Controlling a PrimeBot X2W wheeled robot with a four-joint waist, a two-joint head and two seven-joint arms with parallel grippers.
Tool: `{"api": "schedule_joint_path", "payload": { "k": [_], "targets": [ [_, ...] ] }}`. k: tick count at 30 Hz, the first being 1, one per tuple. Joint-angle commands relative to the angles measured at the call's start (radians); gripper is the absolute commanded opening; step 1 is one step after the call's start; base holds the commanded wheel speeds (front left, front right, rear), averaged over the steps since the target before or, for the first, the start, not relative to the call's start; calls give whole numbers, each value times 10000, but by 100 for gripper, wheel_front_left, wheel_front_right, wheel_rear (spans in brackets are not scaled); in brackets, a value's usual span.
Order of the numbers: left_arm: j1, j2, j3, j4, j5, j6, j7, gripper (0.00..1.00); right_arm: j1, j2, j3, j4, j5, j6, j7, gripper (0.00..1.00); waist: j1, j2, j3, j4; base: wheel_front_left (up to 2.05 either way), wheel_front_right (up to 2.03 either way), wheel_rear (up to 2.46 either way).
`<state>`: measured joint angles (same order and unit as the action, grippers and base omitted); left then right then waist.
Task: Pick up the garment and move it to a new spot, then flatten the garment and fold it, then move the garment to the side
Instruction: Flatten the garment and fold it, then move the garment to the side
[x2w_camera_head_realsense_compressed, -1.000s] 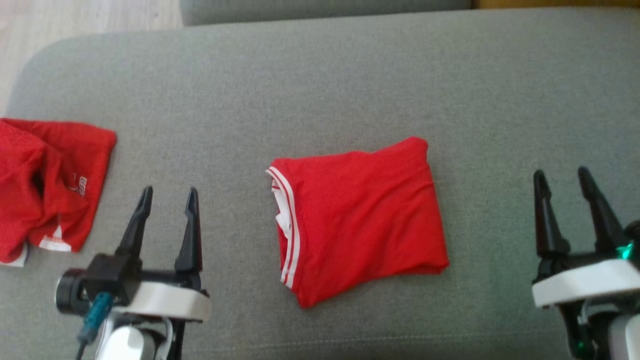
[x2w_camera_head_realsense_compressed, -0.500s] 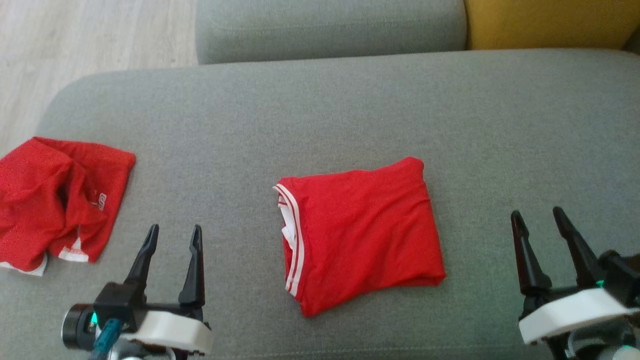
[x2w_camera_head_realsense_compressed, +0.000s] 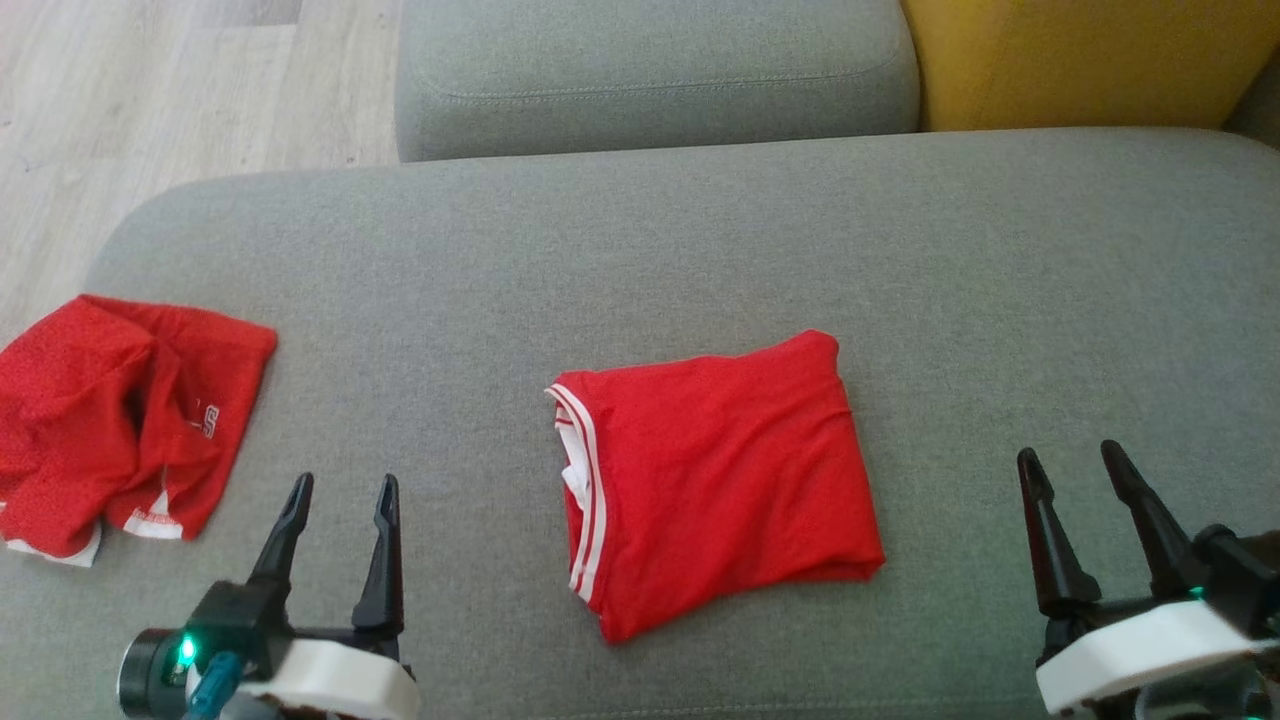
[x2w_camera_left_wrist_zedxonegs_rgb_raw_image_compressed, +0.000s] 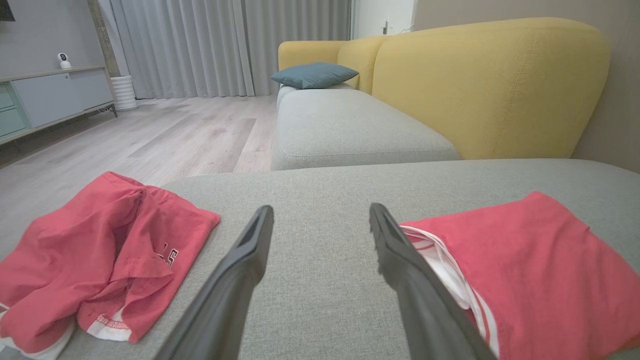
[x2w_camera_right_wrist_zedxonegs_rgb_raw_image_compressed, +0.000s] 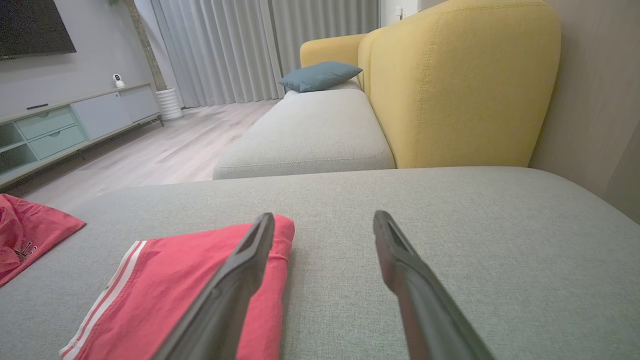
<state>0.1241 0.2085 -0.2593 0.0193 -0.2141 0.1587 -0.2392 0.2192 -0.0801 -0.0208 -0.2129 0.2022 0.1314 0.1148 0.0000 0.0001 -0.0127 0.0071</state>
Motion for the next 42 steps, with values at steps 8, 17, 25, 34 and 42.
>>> {"api": "schedule_joint_path", "payload": {
  "k": [8,17,25,34,42],
  "targets": [
    [-359,195,262,-366,-50,138,3,100,-192,-100,171,-441,-111,-7,16,100,0,-1,10,24,0,0,0],
    [-402,237,243,-404,-82,196,-11,100,-195,-101,167,-414,-125,-7,74,100,0,-1,36,48,0,0,0],
    [-815,233,191,-571,-34,171,-62,100,-520,-172,205,24,19,-7,383,100,0,-1,489,306,0,0,0],
    [-1685,31,101,-526,36,-10,-186,100,-2026,-306,821,2160,391,-7,1061,100,0,-1,1425,1112,0,0,0],
    [-2404,-329,72,-428,202,-286,-222,100,-3636,-313,1514,4798,719,-7,2061,100,0,-1,2045,1739,0,0,0]
  ]
}}
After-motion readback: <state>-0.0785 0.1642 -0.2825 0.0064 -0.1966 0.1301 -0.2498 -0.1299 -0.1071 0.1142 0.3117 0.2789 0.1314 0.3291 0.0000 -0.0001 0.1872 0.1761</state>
